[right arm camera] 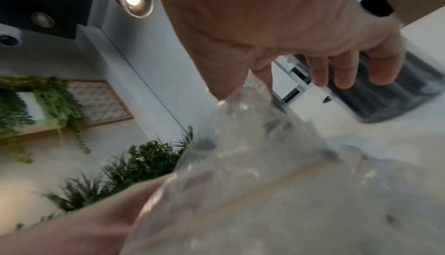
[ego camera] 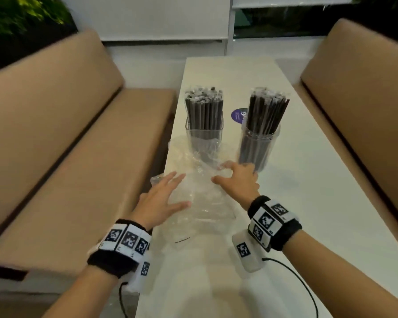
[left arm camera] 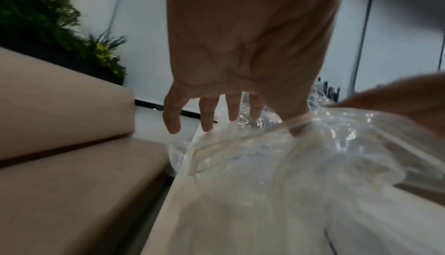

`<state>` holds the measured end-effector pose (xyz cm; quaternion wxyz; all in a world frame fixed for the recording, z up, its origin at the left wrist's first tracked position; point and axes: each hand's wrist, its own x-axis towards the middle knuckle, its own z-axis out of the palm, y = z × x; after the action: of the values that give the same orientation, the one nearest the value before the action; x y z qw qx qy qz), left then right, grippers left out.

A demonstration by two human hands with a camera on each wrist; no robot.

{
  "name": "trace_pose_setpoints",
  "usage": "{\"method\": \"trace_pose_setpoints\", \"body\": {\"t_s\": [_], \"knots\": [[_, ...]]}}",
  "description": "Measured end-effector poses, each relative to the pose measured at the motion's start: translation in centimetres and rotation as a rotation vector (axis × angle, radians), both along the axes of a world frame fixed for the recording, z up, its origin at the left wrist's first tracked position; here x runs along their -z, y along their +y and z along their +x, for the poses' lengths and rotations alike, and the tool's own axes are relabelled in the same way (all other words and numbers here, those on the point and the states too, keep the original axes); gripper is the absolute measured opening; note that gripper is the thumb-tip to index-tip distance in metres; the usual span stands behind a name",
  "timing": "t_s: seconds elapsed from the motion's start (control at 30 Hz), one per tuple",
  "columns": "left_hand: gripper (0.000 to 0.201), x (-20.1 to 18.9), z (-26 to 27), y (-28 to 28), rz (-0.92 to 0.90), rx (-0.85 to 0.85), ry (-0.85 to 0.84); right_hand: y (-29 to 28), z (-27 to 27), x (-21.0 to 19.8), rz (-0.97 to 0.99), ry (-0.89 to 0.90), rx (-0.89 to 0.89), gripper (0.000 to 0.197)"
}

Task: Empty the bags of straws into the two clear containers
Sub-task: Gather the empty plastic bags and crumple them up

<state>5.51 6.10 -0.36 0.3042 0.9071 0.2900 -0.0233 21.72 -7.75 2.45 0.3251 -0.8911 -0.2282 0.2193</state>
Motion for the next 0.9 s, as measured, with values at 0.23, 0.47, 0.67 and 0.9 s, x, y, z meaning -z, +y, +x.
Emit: {"method": "trace_pose_setpoints", "body": {"t_s": [0.23,0.47,0.67,0.9], "knots": [[0.141,1.9,1.1,-4.4,0.162,0.125,0.378,-0.3,-0.1,3.8,0.066,0.445,0.082,0.094],[0.103,1.6,1.1,-5.8,0.1,0.007,0.198,-2.9,-1.2,0.0,0.304,0.666,-0.145,0.015],[0.024,-1.9,0.6,-6.5,0.397,0.175,0.074,-6.6,-2.7,-5.1,-0.049,-0.557,-0.535,0.096],[0.016,-8.1,2.8,-8.1,-0.535,-0.036,-0.855,-7.3,-4.3,-2.5,0.749,0.615,-0.507,0.096]]}}
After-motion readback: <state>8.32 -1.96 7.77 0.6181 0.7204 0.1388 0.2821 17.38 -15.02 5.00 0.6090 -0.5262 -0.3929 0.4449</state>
